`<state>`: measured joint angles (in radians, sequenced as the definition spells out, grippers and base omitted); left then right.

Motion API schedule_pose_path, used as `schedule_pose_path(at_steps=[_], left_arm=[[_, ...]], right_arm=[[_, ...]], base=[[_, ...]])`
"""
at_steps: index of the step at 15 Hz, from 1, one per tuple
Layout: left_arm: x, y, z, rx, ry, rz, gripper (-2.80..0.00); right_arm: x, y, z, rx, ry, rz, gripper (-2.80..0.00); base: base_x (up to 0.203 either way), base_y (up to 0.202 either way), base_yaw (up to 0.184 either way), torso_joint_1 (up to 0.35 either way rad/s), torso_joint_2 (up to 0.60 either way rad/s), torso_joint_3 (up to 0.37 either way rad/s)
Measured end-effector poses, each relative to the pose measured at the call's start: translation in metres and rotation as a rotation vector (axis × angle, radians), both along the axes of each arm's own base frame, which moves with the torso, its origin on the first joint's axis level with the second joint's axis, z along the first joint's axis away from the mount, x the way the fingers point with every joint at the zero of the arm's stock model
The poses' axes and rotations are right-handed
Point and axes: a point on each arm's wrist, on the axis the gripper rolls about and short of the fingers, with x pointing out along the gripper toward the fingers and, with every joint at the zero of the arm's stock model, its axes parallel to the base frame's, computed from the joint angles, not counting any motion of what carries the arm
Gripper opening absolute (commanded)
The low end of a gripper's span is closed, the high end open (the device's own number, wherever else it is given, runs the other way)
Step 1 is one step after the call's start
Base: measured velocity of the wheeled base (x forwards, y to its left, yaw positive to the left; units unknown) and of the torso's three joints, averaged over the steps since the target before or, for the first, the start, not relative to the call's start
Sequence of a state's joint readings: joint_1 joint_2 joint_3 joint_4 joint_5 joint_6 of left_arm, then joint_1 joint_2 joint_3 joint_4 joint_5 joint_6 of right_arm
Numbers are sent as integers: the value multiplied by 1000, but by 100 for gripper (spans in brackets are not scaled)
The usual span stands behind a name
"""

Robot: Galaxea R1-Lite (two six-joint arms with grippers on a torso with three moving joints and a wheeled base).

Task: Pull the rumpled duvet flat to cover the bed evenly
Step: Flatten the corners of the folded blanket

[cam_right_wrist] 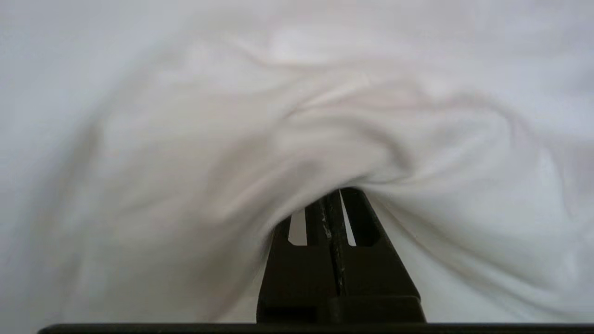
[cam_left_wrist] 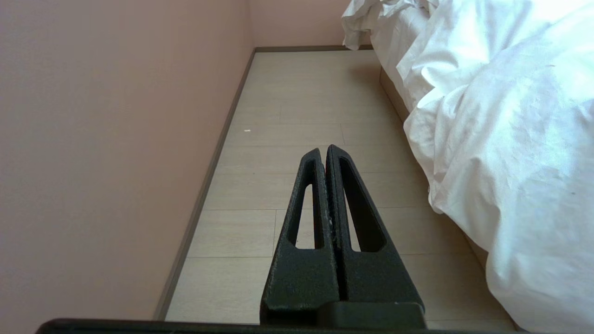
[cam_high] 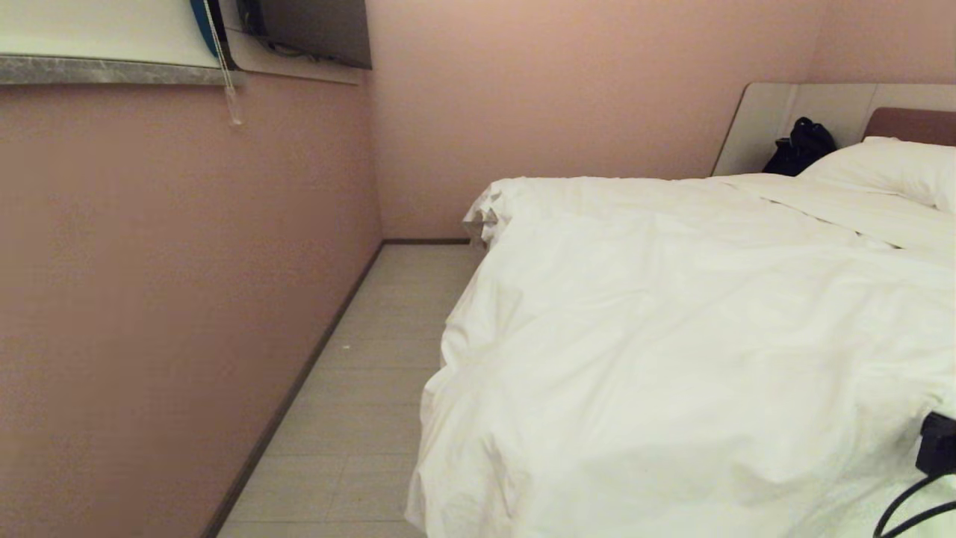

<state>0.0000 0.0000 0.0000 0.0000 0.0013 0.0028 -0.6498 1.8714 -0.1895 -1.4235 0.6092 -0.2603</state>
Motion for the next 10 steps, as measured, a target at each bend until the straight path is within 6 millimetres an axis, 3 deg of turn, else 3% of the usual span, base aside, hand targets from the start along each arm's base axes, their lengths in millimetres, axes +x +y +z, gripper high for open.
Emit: schedule_pose_path(at_steps=[5, 10], left_arm=[[0, 0, 0, 0, 0, 0, -280], [0, 0, 0, 2, 0, 0, -280]], right_arm=[[1, 16, 74, 68, -201, 37, -280], [-14, 29, 82, 264, -104, 62, -280]], base=[[0, 0, 0, 0, 0, 0], [0, 0, 0, 0, 0, 0]])
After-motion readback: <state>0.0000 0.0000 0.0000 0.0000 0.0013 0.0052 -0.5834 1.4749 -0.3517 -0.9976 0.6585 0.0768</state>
